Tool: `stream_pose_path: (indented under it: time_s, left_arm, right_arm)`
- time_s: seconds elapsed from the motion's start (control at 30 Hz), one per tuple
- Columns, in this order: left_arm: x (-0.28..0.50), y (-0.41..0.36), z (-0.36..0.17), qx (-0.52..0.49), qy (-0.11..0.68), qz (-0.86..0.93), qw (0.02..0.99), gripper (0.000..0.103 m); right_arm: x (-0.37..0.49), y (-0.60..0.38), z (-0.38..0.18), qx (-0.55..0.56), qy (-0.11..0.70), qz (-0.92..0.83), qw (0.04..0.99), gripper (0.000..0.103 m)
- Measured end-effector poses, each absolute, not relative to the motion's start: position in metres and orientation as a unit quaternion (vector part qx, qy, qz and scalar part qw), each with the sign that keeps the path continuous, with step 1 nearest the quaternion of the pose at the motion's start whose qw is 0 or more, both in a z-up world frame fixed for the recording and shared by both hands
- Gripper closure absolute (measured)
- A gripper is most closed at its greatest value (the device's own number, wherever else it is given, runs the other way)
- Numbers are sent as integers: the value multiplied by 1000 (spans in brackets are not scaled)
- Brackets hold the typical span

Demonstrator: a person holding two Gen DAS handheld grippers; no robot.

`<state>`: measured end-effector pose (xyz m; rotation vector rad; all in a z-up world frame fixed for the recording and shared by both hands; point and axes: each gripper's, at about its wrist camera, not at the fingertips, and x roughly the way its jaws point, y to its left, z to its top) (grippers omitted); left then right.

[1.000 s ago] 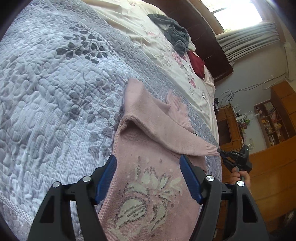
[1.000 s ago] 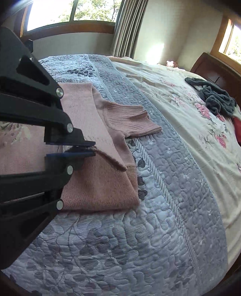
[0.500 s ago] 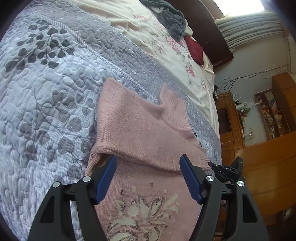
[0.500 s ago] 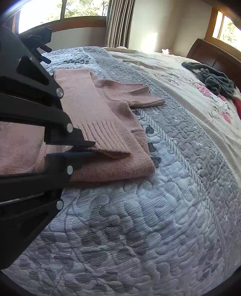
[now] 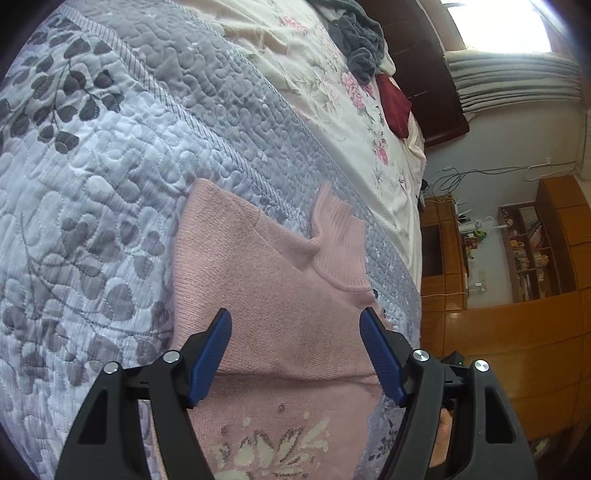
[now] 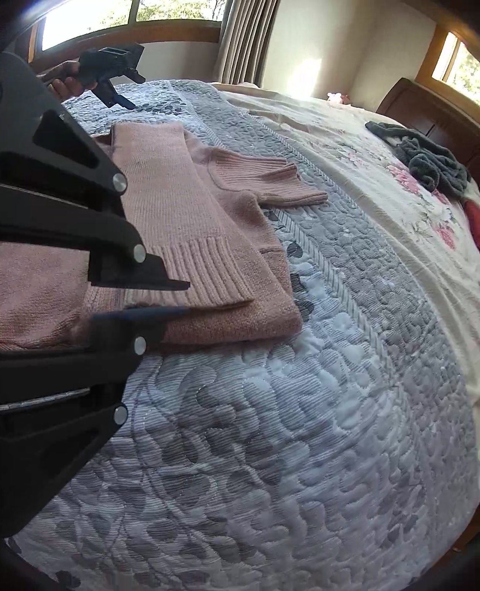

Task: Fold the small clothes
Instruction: 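Grasp the collar edge with the left gripper while the right gripper grasps beside it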

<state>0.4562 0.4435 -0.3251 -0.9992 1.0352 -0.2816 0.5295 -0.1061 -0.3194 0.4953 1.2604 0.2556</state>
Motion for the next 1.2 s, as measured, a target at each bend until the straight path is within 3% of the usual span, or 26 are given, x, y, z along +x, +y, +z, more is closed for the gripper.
stream_pose_path:
  time_s: [0.1, 0.23, 0.33, 0.37, 0.53, 0.67, 1.2]
  left_arm:
    - [466, 430, -335, -427, 488, -135, 749, 31]
    - [477, 422, -371, -360, 548, -72, 751, 32]
    - [479, 422, -374, -348, 556, -78, 751, 33]
    - [481, 423, -369, -346, 555, -80, 752, 33]
    - [516, 433, -329, -340, 511, -103, 783, 33]
    - [573, 419, -311, -348, 484, -136, 791, 32]
    - [718, 325, -385, -272, 541, -149, 782, 33]
  right_arm:
    - [524, -96, -307, 227, 566, 154, 778, 92]
    - [525, -88, -340, 210, 609, 157, 749, 92]
    - [529, -99, -353, 204, 618, 139, 746, 98]
    - [531, -104, -347, 204, 611, 134, 753, 91]
    - [562, -102, -307, 220, 567, 169, 776, 90]
    - [612, -61, -299, 244, 560, 214, 762, 76]
    - [732, 48, -378, 209, 579, 209, 760, 67]
